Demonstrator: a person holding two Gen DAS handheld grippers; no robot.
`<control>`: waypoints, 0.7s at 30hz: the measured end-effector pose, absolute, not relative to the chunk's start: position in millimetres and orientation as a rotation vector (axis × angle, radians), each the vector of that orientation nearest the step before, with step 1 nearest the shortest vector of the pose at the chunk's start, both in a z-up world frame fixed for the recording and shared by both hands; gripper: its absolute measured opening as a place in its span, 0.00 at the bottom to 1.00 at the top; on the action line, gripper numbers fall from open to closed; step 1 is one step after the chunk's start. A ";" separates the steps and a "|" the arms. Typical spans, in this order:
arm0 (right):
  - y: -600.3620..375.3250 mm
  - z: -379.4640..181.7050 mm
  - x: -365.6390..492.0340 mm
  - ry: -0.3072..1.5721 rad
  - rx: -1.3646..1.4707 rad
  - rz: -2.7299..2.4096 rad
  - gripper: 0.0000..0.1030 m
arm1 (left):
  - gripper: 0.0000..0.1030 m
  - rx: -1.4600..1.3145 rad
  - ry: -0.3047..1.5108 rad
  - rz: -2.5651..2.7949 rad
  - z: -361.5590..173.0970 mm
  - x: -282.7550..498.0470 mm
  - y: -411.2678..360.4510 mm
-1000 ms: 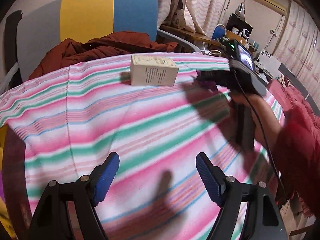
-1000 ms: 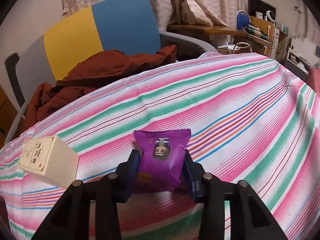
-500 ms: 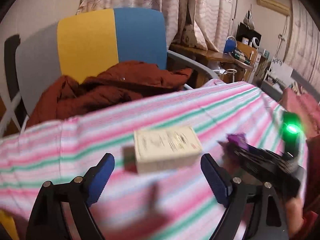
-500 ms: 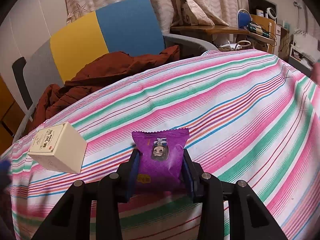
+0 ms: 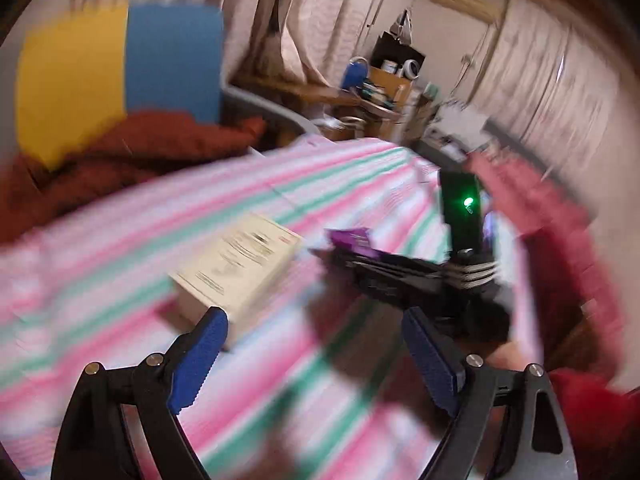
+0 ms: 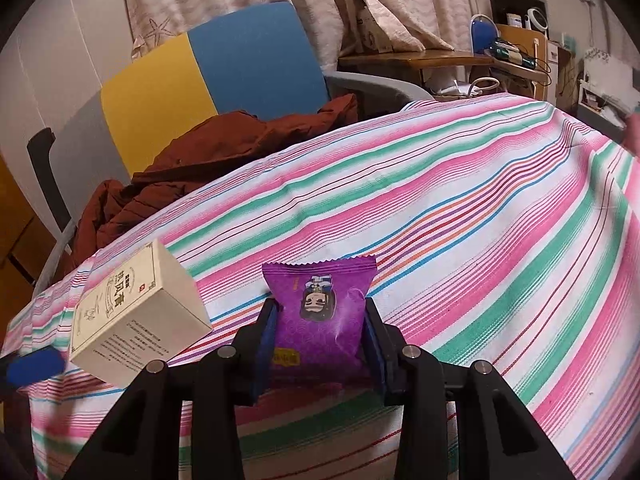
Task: Organize objects
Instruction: 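Grasp the purple sachet with the right tool while the left tool grasps the cream medicine box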
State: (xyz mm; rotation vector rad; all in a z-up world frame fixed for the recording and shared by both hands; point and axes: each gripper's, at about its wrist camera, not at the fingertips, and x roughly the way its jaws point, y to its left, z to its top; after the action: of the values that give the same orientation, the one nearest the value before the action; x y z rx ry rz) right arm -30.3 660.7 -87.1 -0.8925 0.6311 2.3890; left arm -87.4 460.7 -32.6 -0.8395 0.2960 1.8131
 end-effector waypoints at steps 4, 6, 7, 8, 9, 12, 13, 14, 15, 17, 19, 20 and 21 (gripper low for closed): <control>660.0 -87.2 -30.2 0.632 -0.889 2.387 0.39 | 0.88 -0.763 0.479 1.963 -30.2 -94.4 479.1; 659.3 -87.1 -31.3 0.626 -0.890 2.385 0.39 | 0.92 -0.785 0.492 1.973 -35.9 -106.3 488.1; 659.1 -87.0 -31.5 0.624 -0.891 2.384 0.39 | 0.92 -0.820 0.501 1.957 -42.1 -112.9 494.7; 659.2 -87.1 -31.5 0.622 -0.892 2.384 0.39 | 0.92 -0.843 0.513 1.947 -47.1 -117.4 500.0; 659.7 -87.2 -31.2 0.622 -0.892 2.384 0.39 | 0.92 -0.853 0.521 1.943 -51.3 -120.9 504.3; 659.7 -87.1 -31.2 0.623 -0.891 2.385 0.39 | 0.91 -0.880 0.507 1.922 -64.7 -126.2 510.6; 659.8 -87.1 -31.1 0.622 -0.890 2.385 0.39 | 0.86 -0.883 0.498 1.907 -69.5 -126.1 512.8; 659.6 -87.1 -31.2 0.621 -0.890 2.384 0.39 | 0.66 -0.883 0.504 1.906 -72.8 -125.3 514.2; 659.0 -87.1 -31.8 0.615 -0.891 2.383 0.39 | 0.60 -0.894 0.518 1.900 -78.2 -124.7 516.8; 658.3 -87.1 -31.9 0.607 -0.892 2.381 0.39 | 0.57 -0.893 0.520 1.906 -86.2 -121.4 519.1; 657.9 -87.0 -32.1 0.597 -0.894 2.380 0.39 | 0.57 -0.874 0.502 1.929 -88.3 -117.6 513.9; 657.3 -86.9 -32.0 0.594 -0.894 2.379 0.39 | 0.56 -0.871 0.498 1.935 -88.5 -117.0 513.0; 657.1 -86.8 -31.9 0.591 -0.894 2.379 0.39 | 0.55 -0.870 0.495 1.940 -88.0 -115.4 512.1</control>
State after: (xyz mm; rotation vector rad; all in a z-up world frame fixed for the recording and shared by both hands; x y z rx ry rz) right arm -31.9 657.1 -86.8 -0.8943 0.5909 2.3786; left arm -115.4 512.1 -88.0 -0.8702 0.4946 1.9402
